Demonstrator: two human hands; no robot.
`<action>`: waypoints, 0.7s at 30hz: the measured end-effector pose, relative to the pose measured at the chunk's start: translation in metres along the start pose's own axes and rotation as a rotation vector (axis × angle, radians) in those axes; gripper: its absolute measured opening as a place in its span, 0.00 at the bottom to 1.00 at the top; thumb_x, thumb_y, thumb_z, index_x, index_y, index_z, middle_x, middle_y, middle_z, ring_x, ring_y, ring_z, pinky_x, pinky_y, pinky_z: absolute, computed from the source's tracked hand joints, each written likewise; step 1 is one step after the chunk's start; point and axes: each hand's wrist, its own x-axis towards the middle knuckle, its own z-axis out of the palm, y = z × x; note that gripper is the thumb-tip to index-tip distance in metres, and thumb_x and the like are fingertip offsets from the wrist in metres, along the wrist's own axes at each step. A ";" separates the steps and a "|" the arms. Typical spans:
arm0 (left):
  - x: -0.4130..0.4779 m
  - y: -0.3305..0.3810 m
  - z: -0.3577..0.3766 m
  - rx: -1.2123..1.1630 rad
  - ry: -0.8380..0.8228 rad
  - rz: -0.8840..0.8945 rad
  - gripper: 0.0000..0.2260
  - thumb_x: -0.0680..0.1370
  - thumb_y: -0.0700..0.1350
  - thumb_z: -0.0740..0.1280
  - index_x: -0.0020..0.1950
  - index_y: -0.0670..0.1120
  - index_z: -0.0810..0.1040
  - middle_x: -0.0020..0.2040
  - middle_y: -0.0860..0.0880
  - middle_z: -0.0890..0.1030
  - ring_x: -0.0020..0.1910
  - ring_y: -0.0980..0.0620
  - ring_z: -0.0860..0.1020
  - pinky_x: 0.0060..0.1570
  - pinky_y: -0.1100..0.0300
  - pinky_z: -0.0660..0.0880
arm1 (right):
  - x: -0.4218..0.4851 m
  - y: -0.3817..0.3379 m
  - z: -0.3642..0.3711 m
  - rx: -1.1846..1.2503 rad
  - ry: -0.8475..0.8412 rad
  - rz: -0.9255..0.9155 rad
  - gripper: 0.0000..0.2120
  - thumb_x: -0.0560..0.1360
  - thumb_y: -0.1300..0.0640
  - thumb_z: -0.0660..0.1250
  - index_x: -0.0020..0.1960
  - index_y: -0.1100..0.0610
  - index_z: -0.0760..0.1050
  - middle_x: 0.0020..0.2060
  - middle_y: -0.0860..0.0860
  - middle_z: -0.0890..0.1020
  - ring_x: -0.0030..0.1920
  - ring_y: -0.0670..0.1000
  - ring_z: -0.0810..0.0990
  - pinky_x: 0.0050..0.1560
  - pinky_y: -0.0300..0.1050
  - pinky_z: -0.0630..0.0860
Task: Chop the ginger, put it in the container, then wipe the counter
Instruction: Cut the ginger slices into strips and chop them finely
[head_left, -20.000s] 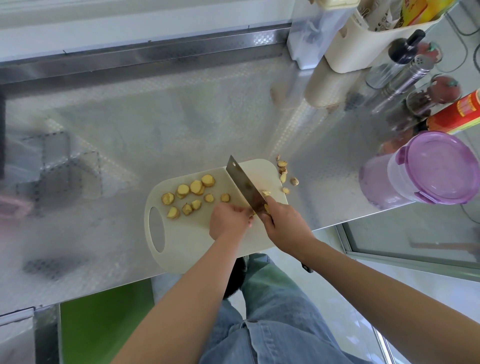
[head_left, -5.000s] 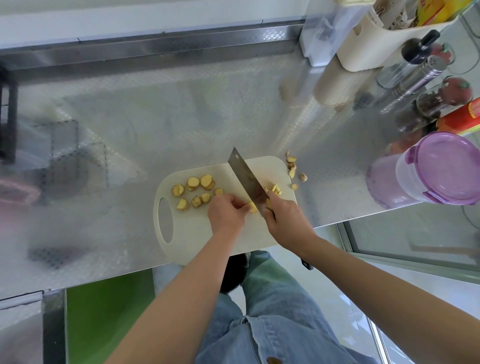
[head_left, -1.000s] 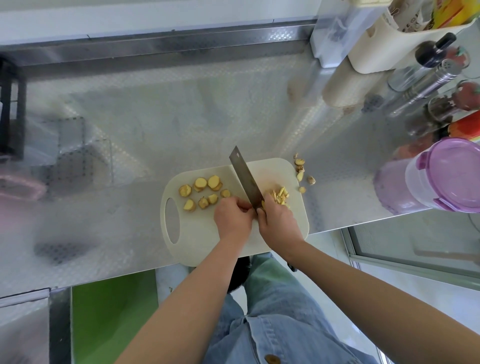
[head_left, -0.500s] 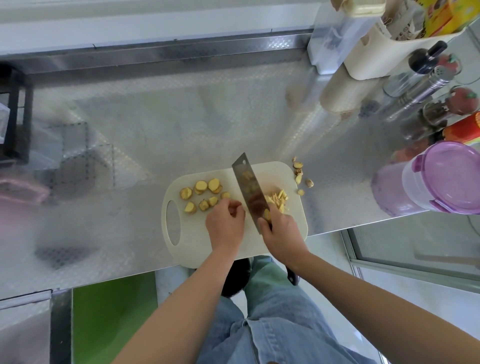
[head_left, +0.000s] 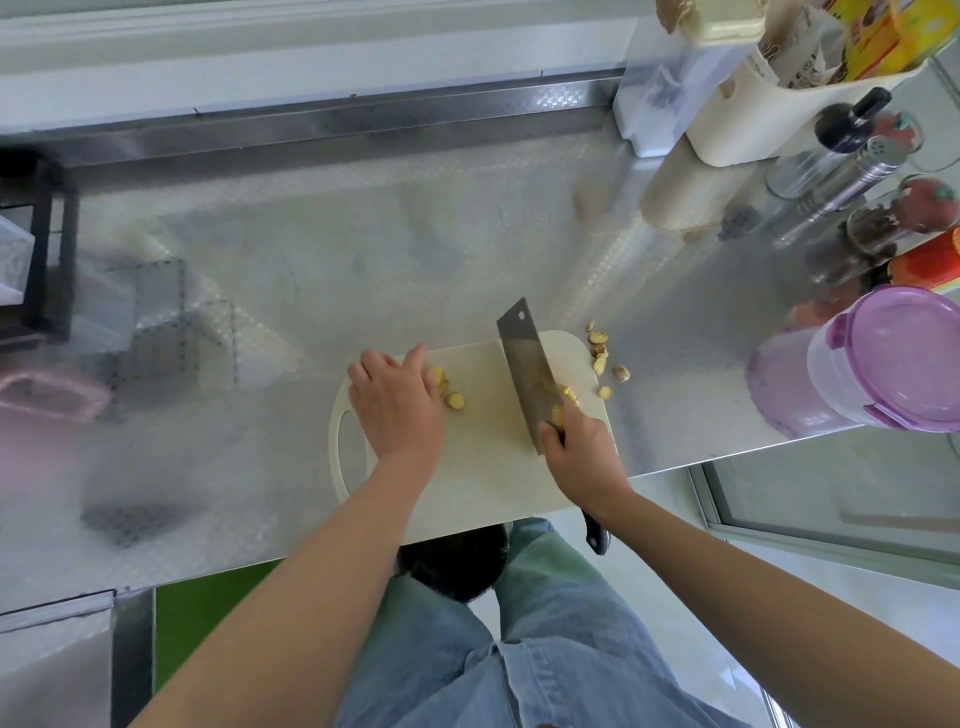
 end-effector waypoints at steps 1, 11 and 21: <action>0.003 0.000 0.000 0.038 -0.031 0.018 0.13 0.79 0.48 0.63 0.63 0.54 0.76 0.53 0.43 0.71 0.53 0.42 0.67 0.49 0.53 0.66 | 0.002 -0.001 -0.002 0.022 0.010 0.016 0.06 0.79 0.57 0.58 0.54 0.57 0.67 0.28 0.54 0.72 0.30 0.54 0.71 0.33 0.55 0.73; 0.008 -0.002 0.003 0.073 -0.074 0.091 0.08 0.74 0.49 0.71 0.51 0.50 0.81 0.53 0.47 0.71 0.55 0.45 0.66 0.52 0.56 0.64 | 0.005 -0.002 -0.007 0.036 -0.022 -0.013 0.03 0.78 0.57 0.59 0.51 0.56 0.66 0.27 0.51 0.70 0.28 0.51 0.68 0.34 0.56 0.73; -0.004 0.016 -0.004 -0.563 -0.206 0.166 0.07 0.72 0.46 0.74 0.46 0.45 0.80 0.37 0.54 0.78 0.35 0.54 0.75 0.37 0.60 0.70 | 0.002 -0.006 -0.012 0.112 -0.031 0.059 0.16 0.78 0.55 0.58 0.65 0.56 0.66 0.32 0.57 0.77 0.29 0.53 0.72 0.31 0.56 0.79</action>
